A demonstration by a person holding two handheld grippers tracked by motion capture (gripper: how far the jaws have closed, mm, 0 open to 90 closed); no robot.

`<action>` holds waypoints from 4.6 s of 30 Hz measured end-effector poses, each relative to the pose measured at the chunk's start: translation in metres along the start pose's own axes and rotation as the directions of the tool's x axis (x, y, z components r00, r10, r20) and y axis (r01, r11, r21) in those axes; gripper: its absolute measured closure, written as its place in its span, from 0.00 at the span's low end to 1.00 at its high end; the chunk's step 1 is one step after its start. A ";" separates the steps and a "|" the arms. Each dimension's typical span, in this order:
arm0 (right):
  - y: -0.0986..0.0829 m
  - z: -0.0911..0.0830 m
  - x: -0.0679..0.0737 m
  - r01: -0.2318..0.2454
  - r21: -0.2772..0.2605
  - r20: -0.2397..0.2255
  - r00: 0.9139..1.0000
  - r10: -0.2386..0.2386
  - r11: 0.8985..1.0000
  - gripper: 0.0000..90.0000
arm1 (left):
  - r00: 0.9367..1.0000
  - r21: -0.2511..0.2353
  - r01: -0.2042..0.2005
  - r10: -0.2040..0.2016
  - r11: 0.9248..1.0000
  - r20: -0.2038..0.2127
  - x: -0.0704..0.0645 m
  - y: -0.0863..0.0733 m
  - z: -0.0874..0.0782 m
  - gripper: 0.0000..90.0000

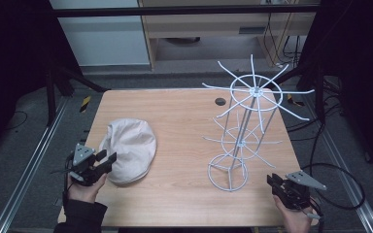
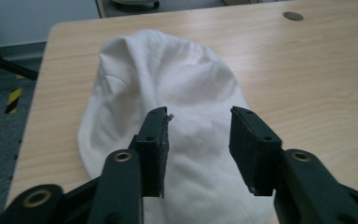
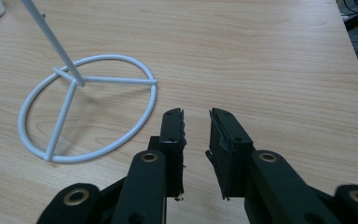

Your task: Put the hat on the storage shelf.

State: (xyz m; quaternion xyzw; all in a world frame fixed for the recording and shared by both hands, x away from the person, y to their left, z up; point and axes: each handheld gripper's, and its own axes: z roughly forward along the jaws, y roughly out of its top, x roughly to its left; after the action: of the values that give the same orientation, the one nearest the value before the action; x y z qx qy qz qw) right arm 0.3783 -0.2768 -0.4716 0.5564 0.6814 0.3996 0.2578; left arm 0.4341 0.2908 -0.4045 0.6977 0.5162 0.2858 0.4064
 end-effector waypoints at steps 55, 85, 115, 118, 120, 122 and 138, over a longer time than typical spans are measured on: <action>0.001 0.007 0.004 0.035 0.046 -0.018 0.999 -0.034 0.998 0.79 | 0.999 0.118 0.023 -0.027 0.993 0.032 0.019 0.025 0.064 0.98; 0.001 0.006 0.002 0.027 0.033 -0.013 1.000 -0.026 0.999 0.79 | 0.955 -0.288 0.045 0.043 0.957 0.292 -0.025 0.075 -0.030 0.98; 0.001 0.007 0.002 0.040 0.036 0.004 0.999 -0.040 0.999 0.78 | 0.894 -0.618 0.145 0.166 0.773 0.417 -0.051 0.113 -0.107 0.98; 0.001 0.008 0.002 0.040 0.036 0.004 0.999 -0.040 0.999 0.78 | 0.885 -0.634 0.161 0.174 0.756 0.432 -0.055 0.116 -0.111 0.98; 0.001 0.007 0.002 0.041 0.036 0.004 0.999 -0.041 0.999 0.78 | 0.878 -0.644 0.177 0.176 0.744 0.444 -0.057 0.118 -0.113 0.98; 0.001 0.007 0.001 0.038 0.038 0.003 0.999 -0.038 0.999 0.78 | 0.874 -0.653 0.186 0.180 0.734 0.451 -0.060 0.121 -0.114 0.98; 0.001 0.008 0.001 0.038 0.038 0.004 0.999 -0.038 0.999 0.78 | 0.854 -0.704 0.225 0.212 0.674 0.475 -0.066 0.130 -0.128 0.98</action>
State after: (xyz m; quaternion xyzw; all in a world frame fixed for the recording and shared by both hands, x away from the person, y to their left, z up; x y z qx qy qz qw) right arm 0.3845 -0.2743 -0.4752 0.5492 0.6986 0.3802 0.2565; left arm 0.3731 0.2447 -0.2263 0.5209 0.2285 0.2685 0.7774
